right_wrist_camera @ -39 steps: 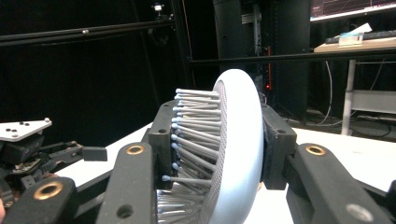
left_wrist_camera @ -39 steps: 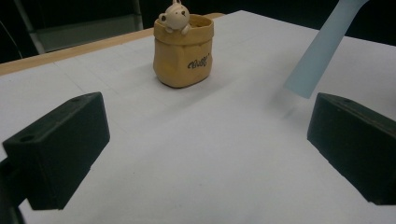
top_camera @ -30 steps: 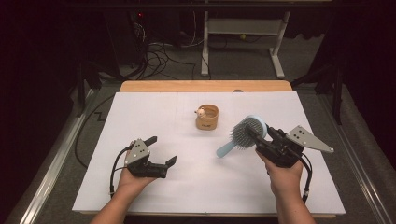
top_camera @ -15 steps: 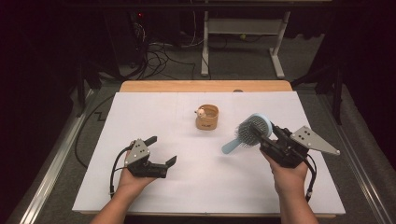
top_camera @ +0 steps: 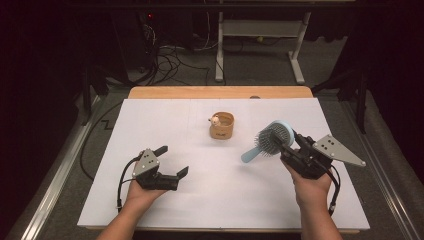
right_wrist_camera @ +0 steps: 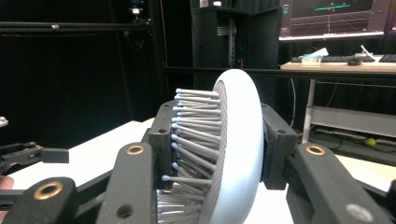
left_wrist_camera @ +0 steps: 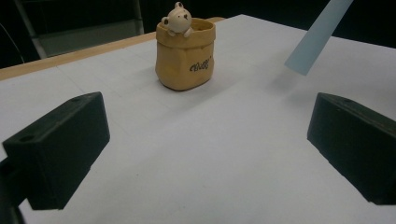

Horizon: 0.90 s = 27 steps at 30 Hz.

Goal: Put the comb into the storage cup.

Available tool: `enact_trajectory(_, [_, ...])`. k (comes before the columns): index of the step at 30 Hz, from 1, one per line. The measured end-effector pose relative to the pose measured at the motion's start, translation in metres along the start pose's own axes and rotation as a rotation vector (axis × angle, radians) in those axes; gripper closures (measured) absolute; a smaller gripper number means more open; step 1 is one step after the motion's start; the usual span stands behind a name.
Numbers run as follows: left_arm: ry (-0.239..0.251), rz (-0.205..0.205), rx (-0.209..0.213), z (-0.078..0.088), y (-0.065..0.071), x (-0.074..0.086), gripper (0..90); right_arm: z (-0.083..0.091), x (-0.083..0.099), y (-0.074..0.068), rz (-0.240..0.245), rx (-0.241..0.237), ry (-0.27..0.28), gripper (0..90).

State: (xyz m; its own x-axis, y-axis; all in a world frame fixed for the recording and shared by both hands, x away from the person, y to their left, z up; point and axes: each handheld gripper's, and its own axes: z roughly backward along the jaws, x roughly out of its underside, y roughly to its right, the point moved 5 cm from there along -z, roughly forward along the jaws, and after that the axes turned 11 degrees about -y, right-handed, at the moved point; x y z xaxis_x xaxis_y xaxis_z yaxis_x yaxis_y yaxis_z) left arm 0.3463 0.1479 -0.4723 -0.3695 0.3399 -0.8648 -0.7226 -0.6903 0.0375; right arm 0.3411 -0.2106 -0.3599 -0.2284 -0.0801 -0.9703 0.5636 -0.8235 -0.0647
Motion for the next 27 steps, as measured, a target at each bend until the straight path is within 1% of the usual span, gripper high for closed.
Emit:
enact_trajectory(2, [0.0,-0.002,-0.007,0.0,-0.001,0.0,0.0,-0.001,0.001,0.001,0.003,0.003,-0.003,58.4])
enact_trajectory(4, [0.004,0.006,-0.007,0.001,-0.002,0.001,0.0,-0.001,0.002,0.002,0.004,0.011,-0.003,58.5])
enact_trajectory(7, [0.004,0.005,-0.008,0.001,-0.003,0.001,0.0,0.0,0.002,0.003,0.009,0.013,0.0,58.4])
enact_trajectory(11, [-0.006,0.004,-0.008,-0.001,-0.002,0.002,0.0,0.0,0.001,0.003,0.01,0.015,0.006,58.4])
enact_trajectory(13, [-0.008,-0.002,-0.009,-0.001,-0.002,0.002,0.0,-0.001,0.001,0.003,0.013,0.016,0.006,58.4])
enact_trajectory(17, [0.003,-0.001,-0.012,0.0,-0.002,0.0,0.0,-0.002,0.0,0.001,0.021,0.017,0.014,58.4])
enact_trajectory(20, [0.006,-0.002,-0.013,0.001,-0.003,0.0,0.0,-0.003,-0.003,-0.002,0.036,0.019,0.018,58.4])
enact_trajectory(22, [0.009,0.009,-0.006,0.0,-0.004,0.0,0.0,-0.005,-0.005,-0.003,0.041,0.014,0.019,58.3])
enact_trajectory(23, [0.007,0.014,-0.007,-0.001,-0.005,-0.001,0.0,-0.006,-0.006,-0.002,0.041,0.013,0.02,58.4])
enact_trajectory(27, [0.004,0.002,-0.012,-0.001,-0.005,0.0,0.0,-0.013,-0.012,0.001,0.023,0.009,0.035,58.4])
